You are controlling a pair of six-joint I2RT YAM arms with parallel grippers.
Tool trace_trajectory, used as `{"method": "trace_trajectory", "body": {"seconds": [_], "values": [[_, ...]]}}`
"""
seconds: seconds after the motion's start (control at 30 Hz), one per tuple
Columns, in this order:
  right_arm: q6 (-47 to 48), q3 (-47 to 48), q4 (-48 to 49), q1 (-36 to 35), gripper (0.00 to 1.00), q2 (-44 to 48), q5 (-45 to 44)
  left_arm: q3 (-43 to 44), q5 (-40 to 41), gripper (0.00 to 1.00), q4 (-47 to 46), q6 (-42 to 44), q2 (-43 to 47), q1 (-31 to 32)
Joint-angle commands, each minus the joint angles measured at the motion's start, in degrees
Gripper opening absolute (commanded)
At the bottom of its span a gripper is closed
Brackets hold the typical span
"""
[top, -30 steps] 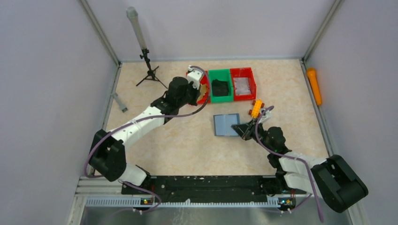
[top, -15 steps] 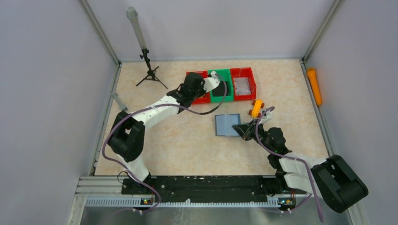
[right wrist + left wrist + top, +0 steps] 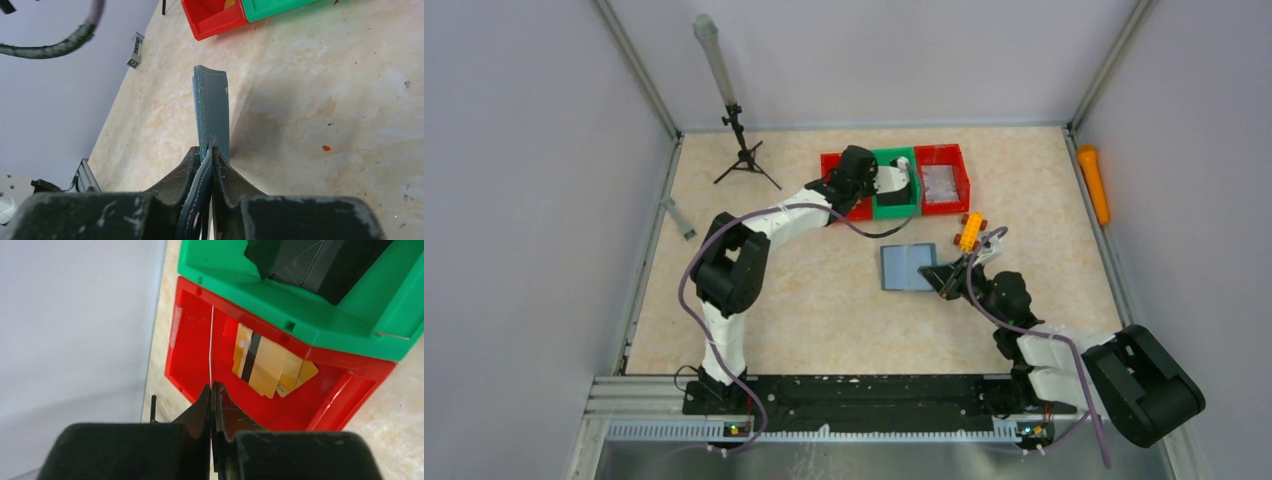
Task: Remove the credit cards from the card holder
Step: Place the credit card in the storage box.
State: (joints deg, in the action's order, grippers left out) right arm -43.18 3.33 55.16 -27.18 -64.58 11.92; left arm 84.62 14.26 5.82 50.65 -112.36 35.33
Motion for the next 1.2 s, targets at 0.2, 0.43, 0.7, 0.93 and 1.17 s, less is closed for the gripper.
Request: {"method": "trace_trajectory", "body": {"seconds": [0.2, 0.43, 0.7, 0.93, 1.17], "values": [[-0.2, -1.0, 5.5, 0.6, 0.0, -0.1, -1.5, 6.7, 4.7, 0.0, 0.9, 4.7, -7.7, -0.8], [-0.2, -1.0, 5.9, 0.6, 0.0, -0.3, -1.7, 5.4, 7.1, 0.0, -0.2, 6.6, -8.0, -1.1], [-0.2, -1.1, 6.3, 0.6, 0.0, -0.5, -1.7, 5.6, 4.2, 0.19, 2.7, 3.9, -7.3, -1.4], [0.0, -1.0, 6.5, 0.6, 0.0, -1.0, -1.5, 5.7, 2.6, 0.36, 6.6, -0.4, -3.6, -1.3], [0.4, -0.8, 7.3, 0.6, 0.0, -0.9, -0.4, -0.2, -1.6, 0.56, 8.5, -9.4, 6.9, -0.4]]}}
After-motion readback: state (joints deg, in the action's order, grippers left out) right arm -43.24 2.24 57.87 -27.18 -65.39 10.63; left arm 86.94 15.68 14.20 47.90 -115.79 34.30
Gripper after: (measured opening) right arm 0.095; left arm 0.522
